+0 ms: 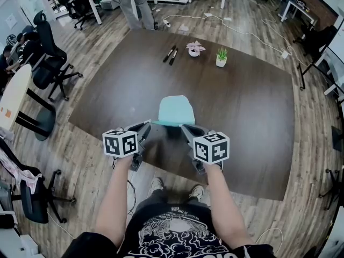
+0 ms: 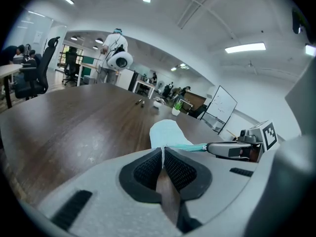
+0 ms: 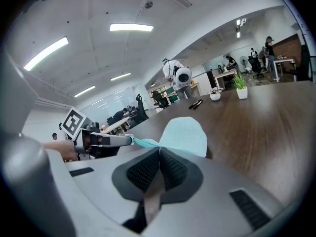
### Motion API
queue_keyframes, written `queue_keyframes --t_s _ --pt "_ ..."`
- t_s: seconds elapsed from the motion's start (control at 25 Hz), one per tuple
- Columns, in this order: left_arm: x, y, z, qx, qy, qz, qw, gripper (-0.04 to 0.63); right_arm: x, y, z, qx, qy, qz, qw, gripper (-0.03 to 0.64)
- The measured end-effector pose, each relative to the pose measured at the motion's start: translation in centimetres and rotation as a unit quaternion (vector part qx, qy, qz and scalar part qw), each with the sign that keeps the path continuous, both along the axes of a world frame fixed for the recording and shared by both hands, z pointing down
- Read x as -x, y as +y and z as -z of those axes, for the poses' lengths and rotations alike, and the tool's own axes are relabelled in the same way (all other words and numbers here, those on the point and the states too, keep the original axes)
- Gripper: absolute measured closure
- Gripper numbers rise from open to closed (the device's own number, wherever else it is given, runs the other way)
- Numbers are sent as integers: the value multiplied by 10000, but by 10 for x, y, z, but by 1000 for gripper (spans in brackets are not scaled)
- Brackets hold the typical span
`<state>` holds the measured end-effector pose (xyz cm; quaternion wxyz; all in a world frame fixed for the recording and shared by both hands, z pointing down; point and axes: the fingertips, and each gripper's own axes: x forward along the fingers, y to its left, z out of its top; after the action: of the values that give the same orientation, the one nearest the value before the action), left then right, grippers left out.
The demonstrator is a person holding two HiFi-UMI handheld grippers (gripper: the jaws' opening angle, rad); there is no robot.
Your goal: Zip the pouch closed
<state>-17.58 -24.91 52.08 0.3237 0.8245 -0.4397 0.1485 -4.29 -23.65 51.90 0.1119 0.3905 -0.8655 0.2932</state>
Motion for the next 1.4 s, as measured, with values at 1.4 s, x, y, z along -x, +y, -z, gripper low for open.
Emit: queue_keyframes --t_s 1.4 --pt "19 -3 -8 62 10 335 9994 572 -10 -4 -3 33 4 -115 9999 615"
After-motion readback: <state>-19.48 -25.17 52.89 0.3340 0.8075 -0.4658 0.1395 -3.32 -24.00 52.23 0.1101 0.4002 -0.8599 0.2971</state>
